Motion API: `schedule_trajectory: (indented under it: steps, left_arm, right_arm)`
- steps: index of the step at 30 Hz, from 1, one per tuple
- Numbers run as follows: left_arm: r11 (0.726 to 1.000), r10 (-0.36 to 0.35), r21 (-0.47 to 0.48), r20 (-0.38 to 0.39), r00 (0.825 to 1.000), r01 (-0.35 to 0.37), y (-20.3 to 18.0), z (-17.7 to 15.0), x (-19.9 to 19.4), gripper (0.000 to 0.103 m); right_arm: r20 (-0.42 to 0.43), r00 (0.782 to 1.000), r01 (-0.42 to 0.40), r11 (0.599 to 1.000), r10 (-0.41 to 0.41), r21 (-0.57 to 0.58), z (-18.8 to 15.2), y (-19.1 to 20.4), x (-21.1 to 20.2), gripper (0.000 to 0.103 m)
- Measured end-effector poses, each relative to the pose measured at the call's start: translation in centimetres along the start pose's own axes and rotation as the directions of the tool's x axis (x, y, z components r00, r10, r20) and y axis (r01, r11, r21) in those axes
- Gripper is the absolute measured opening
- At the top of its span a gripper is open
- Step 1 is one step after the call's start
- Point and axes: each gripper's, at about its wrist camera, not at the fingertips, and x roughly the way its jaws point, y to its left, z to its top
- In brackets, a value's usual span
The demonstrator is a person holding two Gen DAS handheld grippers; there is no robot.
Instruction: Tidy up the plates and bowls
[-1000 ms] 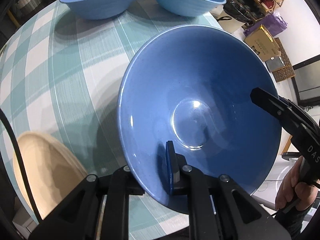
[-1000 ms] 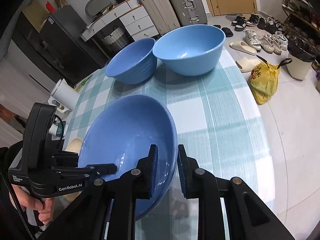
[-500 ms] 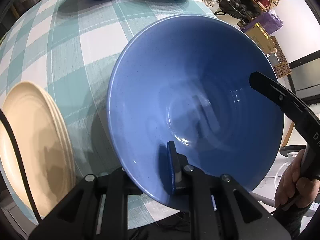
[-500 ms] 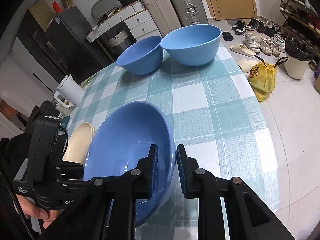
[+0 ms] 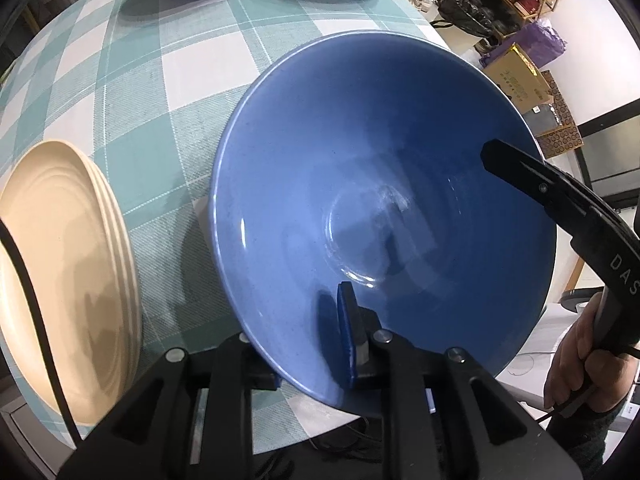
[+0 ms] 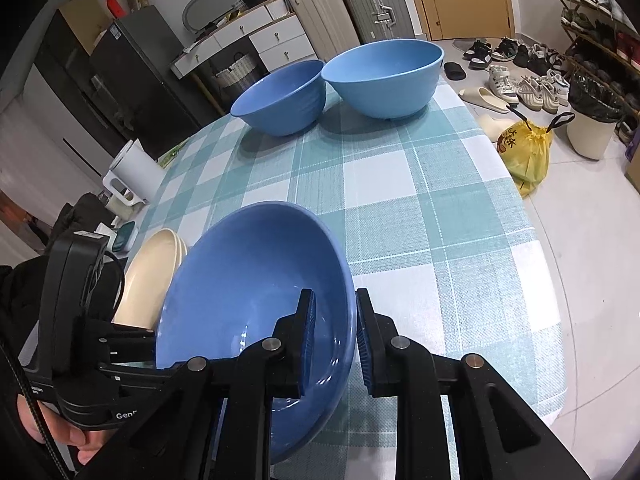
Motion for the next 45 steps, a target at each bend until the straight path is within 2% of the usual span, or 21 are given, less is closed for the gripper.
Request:
schedule_trajectory:
  steps: [11, 16, 17, 18, 19, 21, 23, 26, 30, 31, 35, 37, 39, 43, 45]
  left_arm:
    - [0.999, 0.023, -0.027, 0.035, 0.999, -0.022, 1.6, 0.1, -0.2, 0.019]
    - [0.999, 0.008, -0.046, 0.062, 0.998, -0.005, 2.2, 0.1, -0.5, 0.02]
    - [0.999, 0.012, -0.046, 0.076, 0.997, -0.009, 2.3, 0.1, -0.8, 0.02]
    - [0.999, 0.031, -0.038, 0.086, 0.996, -0.028, 2.3, 0.1, -1.0, 0.02]
    - [0.998, 0.044, -0.038, 0.104, 0.994, -0.04, 2.4, 0.1, -1.4, 0.022]
    - [0.997, 0.059, -0.05, 0.129, 0.99, -0.053, 2.8, 0.0, -1.9, 0.025]
    - [0.996, 0.082, -0.055, 0.15, 0.985, -0.075, 3.1, -0.3, -2.3, 0.03]
    - [0.992, 0.122, -0.057, 0.197, 0.973, -0.113, 3.4, -0.9, -3.1, 0.042]
    - [0.989, 0.147, -0.068, 0.268, 0.952, -0.133, 3.9, -2.0, -4.5, 0.045]
    - [0.988, 0.149, -0.074, 0.281, 0.948, -0.133, 4.0, -2.2, -4.8, 0.046]
    - [0.984, 0.175, -0.097, 0.371, 0.912, -0.149, 3.9, -3.8, -6.5, 0.047]
    - [0.983, 0.178, -0.12, 0.437, 0.882, -0.139, 3.9, -5.1, -7.6, 0.048]
    - [0.982, 0.181, -0.142, 0.496, 0.849, -0.127, 3.8, -6.6, -8.6, 0.048]
    - [0.979, 0.2, -0.152, 0.571, 0.796, -0.138, 2.9, -9.1, -9.8, 0.049]
    - [0.977, 0.208, -0.163, 0.611, 0.764, -0.136, 2.3, -10.7, -10.6, 0.052]
  right_arm:
    - [-0.004, 1.0, 0.002, 1.0, -0.002, -0.018, 0.7, 0.9, 1.8, 0.021]
    - [-0.007, 1.0, 0.003, 0.999, -0.003, -0.039, 1.1, 1.2, 2.3, 0.026]
    - [-0.004, 1.0, -0.005, 0.999, 0.005, -0.036, 1.3, 1.1, 2.2, 0.029]
    - [0.013, 1.0, -0.008, 0.999, 0.008, -0.031, 1.3, 1.0, 2.0, 0.039]
    - [0.053, 0.999, 0.007, 1.0, -0.005, -0.028, 1.4, 0.8, 1.5, 0.053]
    - [0.134, 0.991, 0.025, 1.0, -0.023, -0.013, 1.4, 0.3, 0.2, 0.066]
    - [0.182, 0.983, 0.004, 1.0, -0.004, 0.002, 1.3, -0.1, -0.8, 0.068]
    - [0.229, 0.973, 0.022, 1.0, -0.022, 0.004, 1.3, -0.1, -2.1, 0.07]
    - [0.309, 0.951, 0.038, 0.999, -0.028, -0.025, 0.5, 0.9, -4.2, 0.084]
    - [0.332, 0.943, 0.04, 0.998, -0.024, -0.041, 0.1, 1.3, -4.8, 0.085]
    - [0.395, 0.919, 0.053, 0.995, -0.014, -0.087, -1.3, 3.1, -7.0, 0.085]
    - [0.419, 0.908, 0.057, 0.992, -0.005, -0.111, -2.1, 4.0, -7.8, 0.085]
    - [0.461, 0.887, 0.062, 0.991, 0.001, -0.121, -3.2, 4.6, -8.8, 0.085]
    - [0.521, 0.852, 0.029, 0.99, 0.049, -0.141, -5.4, 6.0, -10.7, 0.089]
    - [0.548, 0.834, 0.022, 0.989, 0.063, -0.147, -6.4, 6.6, -11.7, 0.091]
